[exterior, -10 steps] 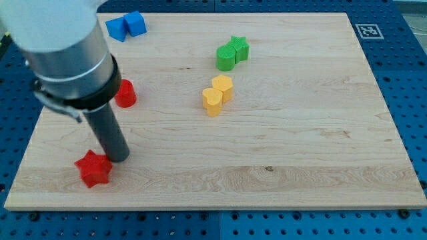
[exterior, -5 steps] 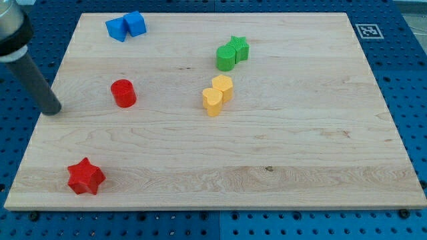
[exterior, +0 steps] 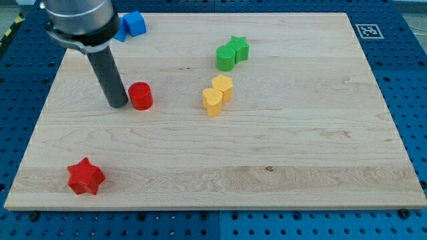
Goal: Put the red circle into the red star
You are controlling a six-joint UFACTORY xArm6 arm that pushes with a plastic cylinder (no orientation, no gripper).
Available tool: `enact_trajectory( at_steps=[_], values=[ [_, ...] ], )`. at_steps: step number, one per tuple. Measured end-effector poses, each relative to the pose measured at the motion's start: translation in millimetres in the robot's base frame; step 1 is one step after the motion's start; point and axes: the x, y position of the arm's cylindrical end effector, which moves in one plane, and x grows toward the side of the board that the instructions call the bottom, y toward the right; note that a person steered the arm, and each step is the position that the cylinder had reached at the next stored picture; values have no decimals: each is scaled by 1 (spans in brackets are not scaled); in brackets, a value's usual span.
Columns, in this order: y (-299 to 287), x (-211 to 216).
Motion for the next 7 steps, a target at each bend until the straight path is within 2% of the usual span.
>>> enact_trajectory(
  at_steps=[1,2,4,5,6,7],
  values=[
    [-1,-40],
    [43,-43],
    [54,98],
    [54,108],
    [60,96],
    [101,112]
  ],
)
